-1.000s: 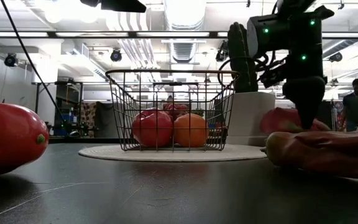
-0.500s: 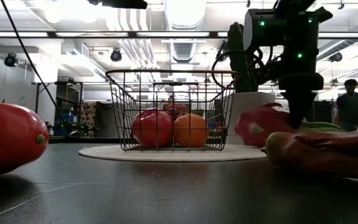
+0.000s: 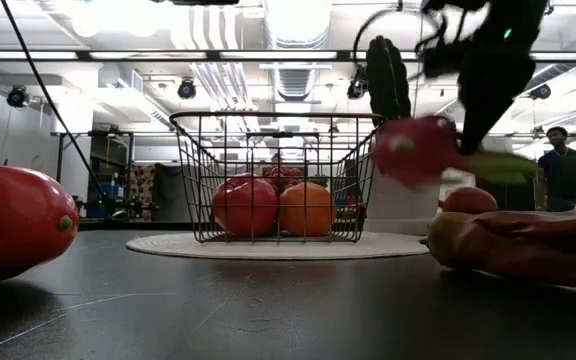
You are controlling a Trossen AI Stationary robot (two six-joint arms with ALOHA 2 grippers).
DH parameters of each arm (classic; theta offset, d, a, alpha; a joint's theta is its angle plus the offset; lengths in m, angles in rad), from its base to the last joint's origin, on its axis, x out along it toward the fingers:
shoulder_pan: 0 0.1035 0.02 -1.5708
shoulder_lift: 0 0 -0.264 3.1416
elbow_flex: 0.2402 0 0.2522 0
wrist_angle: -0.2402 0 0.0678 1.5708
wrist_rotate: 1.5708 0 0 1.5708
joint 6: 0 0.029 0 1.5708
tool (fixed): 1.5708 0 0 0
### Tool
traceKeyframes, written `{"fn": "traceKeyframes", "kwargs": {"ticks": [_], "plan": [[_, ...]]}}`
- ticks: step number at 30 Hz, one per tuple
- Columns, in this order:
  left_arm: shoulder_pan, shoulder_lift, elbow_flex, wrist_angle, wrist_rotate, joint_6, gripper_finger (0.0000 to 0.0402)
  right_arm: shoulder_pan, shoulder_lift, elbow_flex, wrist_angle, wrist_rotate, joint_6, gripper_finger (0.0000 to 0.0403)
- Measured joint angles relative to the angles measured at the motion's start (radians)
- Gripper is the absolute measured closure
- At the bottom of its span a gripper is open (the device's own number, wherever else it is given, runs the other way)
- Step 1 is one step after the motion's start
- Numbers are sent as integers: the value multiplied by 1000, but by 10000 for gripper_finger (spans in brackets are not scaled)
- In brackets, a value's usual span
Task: Build produce basket
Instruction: Put the dragon fruit into the gold wire basket
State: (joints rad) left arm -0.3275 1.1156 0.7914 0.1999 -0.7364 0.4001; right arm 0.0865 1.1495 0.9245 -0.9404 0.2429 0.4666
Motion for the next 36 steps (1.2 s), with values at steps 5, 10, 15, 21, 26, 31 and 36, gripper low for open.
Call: {"fn": "traceKeyframes", "kwargs": {"ticks": [5, 10, 15, 21, 26, 31, 36], "plan": [[0, -9, 0, 44, 0, 29, 204, 80, -106, 27, 4, 121, -142, 394], [5, -31, -2, 60, -1, 54, 204, 191, -95, 103, 25, 359, -592, 392], [5, -66, -36, 53, -2, 59, 204, 253, -24, 163, 87, 621, -1319, 391], [5, -135, -92, 73, -2, 62, 204, 209, 71, 164, 291, 771, -2003, 391], [5, -184, -123, 78, -2, 72, 204, 190, 139, 177, 493, 805, -2310, 390], [5, -220, -172, 100, -2, 78, 204, 190, 197, 205, 634, 798, -2462, 390], [5, -221, -193, 145, -2, 101, 204, 185, 266, 235, 631, 798, -2524, 390]]}}
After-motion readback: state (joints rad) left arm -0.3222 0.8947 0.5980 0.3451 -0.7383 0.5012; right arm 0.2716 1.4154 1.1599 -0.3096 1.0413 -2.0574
